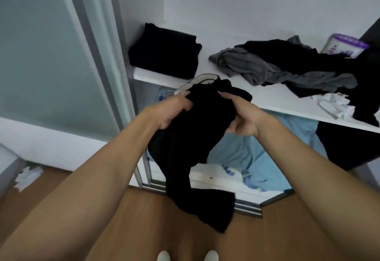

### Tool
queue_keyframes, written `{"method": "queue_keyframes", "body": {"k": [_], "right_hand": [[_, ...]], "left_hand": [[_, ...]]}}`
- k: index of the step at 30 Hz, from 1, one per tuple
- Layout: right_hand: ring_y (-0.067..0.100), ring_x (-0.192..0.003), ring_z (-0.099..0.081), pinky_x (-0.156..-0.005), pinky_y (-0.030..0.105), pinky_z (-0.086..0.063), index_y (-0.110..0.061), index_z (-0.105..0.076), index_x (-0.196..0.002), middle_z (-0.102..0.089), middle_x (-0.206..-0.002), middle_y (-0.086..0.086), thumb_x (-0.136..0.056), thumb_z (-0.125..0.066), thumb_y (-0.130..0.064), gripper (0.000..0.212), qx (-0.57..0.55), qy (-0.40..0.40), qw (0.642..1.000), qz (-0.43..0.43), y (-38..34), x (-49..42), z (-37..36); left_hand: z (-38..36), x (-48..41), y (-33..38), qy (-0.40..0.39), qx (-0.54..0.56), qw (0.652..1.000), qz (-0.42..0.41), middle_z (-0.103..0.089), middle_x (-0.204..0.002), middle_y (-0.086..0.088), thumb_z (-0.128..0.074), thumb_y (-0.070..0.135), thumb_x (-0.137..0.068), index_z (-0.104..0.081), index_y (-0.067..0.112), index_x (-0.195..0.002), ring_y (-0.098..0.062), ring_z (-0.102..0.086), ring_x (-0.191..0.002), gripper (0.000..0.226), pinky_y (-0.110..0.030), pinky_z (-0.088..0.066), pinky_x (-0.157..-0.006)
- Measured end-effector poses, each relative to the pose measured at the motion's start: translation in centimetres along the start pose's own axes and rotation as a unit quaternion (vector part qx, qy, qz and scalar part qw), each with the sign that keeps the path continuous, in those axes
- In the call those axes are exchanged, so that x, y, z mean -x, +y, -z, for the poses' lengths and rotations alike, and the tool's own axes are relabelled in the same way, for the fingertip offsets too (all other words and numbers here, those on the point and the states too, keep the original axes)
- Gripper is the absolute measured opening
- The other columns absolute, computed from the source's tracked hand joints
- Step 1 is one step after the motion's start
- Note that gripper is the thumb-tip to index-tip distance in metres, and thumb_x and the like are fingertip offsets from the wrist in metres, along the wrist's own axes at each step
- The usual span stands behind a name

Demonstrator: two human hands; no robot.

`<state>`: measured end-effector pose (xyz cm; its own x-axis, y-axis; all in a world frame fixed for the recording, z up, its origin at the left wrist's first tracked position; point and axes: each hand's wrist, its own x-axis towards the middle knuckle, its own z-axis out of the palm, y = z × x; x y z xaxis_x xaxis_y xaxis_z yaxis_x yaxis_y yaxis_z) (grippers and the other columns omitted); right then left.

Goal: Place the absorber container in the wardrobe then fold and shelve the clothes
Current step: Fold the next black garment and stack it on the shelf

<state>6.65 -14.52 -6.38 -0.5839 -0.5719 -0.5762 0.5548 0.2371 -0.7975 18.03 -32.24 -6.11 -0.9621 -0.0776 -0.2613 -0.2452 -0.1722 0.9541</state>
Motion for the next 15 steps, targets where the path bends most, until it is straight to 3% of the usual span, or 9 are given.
{"method": "queue_keyframes", "body": {"k": [2, 4, 6, 7, 9, 11, 13, 15], "right_hand": [[0.012, -0.051, -0.065, -0.047, 0.021, -0.053, -0.012, -0.062, -0.089, -0.068, -0.06, 0.0, -0.093, -0.061, -0.017, 0.007, -0.005, 0.068, 0.998, 0.016, 2.5, 0.1, -1.5], [0.015, -0.053, -0.063, -0.051, 0.023, -0.054, -0.009, -0.062, -0.086, -0.066, -0.062, 0.004, -0.091, -0.057, -0.003, 0.009, -0.046, 0.128, 0.988, 0.066, 4.5, 0.2, -1.8], [0.022, -0.067, -0.067, -0.064, 0.031, -0.058, -0.006, -0.067, -0.097, -0.07, -0.077, 0.01, -0.088, -0.061, 0.001, 0.013, -0.071, 0.149, 0.977, 0.135, 6.1, 1.1, -1.3], [0.023, -0.074, -0.069, -0.068, 0.033, -0.058, -0.009, -0.07, -0.101, -0.072, -0.082, 0.009, -0.087, -0.063, 0.001, 0.018, -0.064, 0.143, 0.973, 0.167, 7.0, 1.7, -1.0], [0.019, -0.081, -0.073, -0.07, 0.03, -0.058, -0.023, -0.075, -0.094, -0.077, -0.088, 0.002, -0.084, -0.068, -0.001, 0.025, -0.025, 0.123, 0.966, 0.226, 9.1, 3.3, -0.6], [0.014, -0.09, -0.074, -0.073, 0.022, -0.057, -0.03, -0.078, -0.093, -0.078, -0.097, -0.002, -0.082, -0.071, -0.004, 0.029, 0.028, 0.09, 0.956, 0.278, 11.5, 5.2, -0.3], [0.01, -0.097, -0.073, -0.077, 0.016, -0.054, -0.028, -0.077, -0.099, -0.078, -0.104, -0.005, -0.082, -0.073, -0.004, 0.03, 0.067, 0.064, 0.949, 0.301, 13.7, 7.4, 0.2], [0.007, -0.098, -0.072, -0.077, 0.014, -0.053, -0.028, -0.074, -0.102, -0.077, -0.103, -0.01, -0.084, -0.074, -0.002, 0.031, 0.121, 0.065, 0.944, 0.299, 15.7, 9.8, 1.3]], "left_hand": [[-0.1, 0.6, -1.4, 0.018, -0.039, 0.999, 0.021, -0.054, -0.06, 0.001, -0.046, 0.004, -0.055, -0.055, 0.016, -0.083, -0.009, -0.056, -0.049, 0.031, -0.016, -0.044, -0.047], [0.0, 1.2, -3.3, 0.015, -0.053, 0.998, 0.032, -0.054, -0.061, 0.0, -0.05, 0.003, -0.055, -0.058, 0.016, -0.069, -0.015, -0.055, -0.058, 0.021, -0.021, -0.042, -0.052], [0.7, 2.3, -5.0, 0.015, -0.071, 0.996, 0.057, -0.061, -0.069, -0.006, -0.059, 0.01, -0.061, -0.069, 0.018, -0.064, -0.021, -0.057, -0.061, 0.014, -0.024, -0.044, -0.054], [1.2, 2.8, -5.7, -0.001, -0.065, 0.995, 0.07, -0.064, -0.08, -0.012, -0.065, 0.02, -0.068, -0.074, 0.014, -0.08, -0.025, -0.06, -0.066, 0.016, -0.026, -0.048, -0.058], [2.0, 3.7, -7.2, -0.041, 0.0, 0.993, 0.108, -0.063, -0.109, -0.021, -0.07, 0.056, -0.076, -0.065, 0.004, -0.123, -0.037, -0.062, -0.092, 0.07, -0.037, -0.052, -0.078], [1.0, 4.5, -8.1, -0.047, 0.071, 0.99, 0.112, -0.064, -0.126, -0.02, -0.061, 0.076, -0.075, -0.059, 0.008, -0.135, -0.041, -0.062, -0.111, 0.091, -0.047, -0.051, -0.092], [-2.2, 5.3, -7.9, 0.016, 0.074, 0.993, 0.089, -0.072, -0.118, -0.011, -0.06, 0.069, -0.082, -0.067, 0.015, -0.125, -0.029, -0.071, -0.102, 0.069, -0.04, -0.058, -0.082], [-6.2, 6.3, -7.6, 0.075, 0.069, 0.993, 0.066, -0.075, -0.101, -0.007, -0.065, 0.041, -0.092, -0.073, 0.014, -0.106, -0.02, -0.073, -0.084, 0.032, -0.029, -0.057, -0.072]]}}
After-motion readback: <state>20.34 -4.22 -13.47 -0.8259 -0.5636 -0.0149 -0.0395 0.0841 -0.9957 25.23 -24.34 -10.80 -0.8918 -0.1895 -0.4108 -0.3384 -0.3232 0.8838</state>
